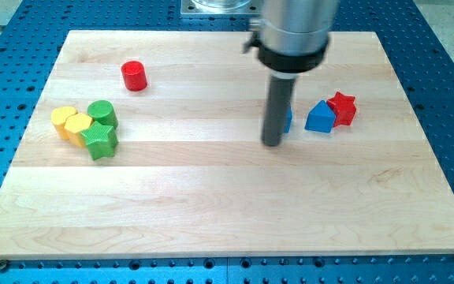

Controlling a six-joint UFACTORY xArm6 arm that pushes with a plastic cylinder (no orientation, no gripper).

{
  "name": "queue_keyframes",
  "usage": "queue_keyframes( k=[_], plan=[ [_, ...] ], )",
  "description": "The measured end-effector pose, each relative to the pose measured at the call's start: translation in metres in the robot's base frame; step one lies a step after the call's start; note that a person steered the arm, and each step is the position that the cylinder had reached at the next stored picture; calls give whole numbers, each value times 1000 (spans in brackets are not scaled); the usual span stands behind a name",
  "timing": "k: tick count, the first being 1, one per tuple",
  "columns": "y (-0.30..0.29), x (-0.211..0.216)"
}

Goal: Push red circle into the blue blocks

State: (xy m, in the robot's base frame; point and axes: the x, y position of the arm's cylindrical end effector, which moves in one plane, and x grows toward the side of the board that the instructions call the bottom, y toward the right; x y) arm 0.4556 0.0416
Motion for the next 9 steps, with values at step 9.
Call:
queue_keyframes(
  k=[9],
  plan=[
    [-334, -60]
  ],
)
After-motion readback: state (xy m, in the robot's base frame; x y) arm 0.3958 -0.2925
